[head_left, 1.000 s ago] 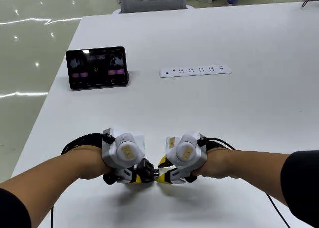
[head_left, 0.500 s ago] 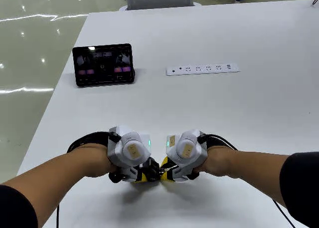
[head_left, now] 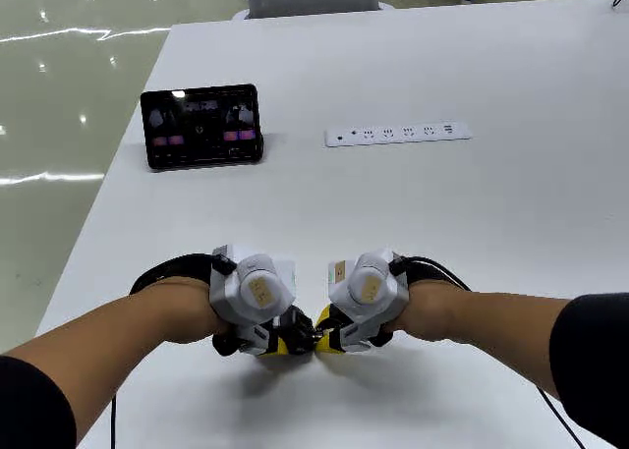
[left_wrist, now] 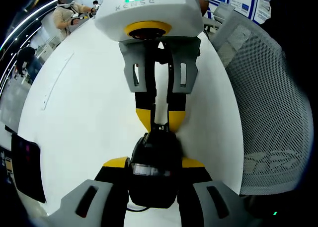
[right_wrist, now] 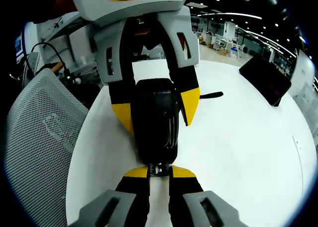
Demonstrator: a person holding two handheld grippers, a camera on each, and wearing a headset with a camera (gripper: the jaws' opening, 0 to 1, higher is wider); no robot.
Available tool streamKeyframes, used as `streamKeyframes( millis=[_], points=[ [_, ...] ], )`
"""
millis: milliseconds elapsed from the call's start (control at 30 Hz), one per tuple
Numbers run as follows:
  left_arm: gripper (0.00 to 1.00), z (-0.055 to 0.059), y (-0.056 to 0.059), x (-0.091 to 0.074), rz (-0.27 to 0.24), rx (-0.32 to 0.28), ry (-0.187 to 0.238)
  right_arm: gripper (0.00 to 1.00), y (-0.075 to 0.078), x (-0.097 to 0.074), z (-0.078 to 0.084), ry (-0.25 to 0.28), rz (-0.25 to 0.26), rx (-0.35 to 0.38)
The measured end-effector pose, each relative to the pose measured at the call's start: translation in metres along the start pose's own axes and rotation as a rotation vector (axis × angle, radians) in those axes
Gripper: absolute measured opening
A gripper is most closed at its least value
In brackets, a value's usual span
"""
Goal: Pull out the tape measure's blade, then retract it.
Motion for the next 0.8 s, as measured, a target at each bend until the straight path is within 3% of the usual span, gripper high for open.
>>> streamKeyframes(
  millis=[800],
  points=[
    [0.32, -0.0026, -0.0004, 0.0010, -0.001, -0.008, -0.006, 0.10, -0.0004, -0.0091, 0.0066, -0.031, 0.005, -0.033]
  ],
)
Point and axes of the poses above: the centre of the closed fingertips' face, and the gripper's own axes: x roughly forward along the fingers, y roughly to its right, z roughly out of its underside, the point moved 4 cm from there along -x, roughly backward along the fingers, and after that the axes turned 5 degrees about -x, right-handed, at the moved point
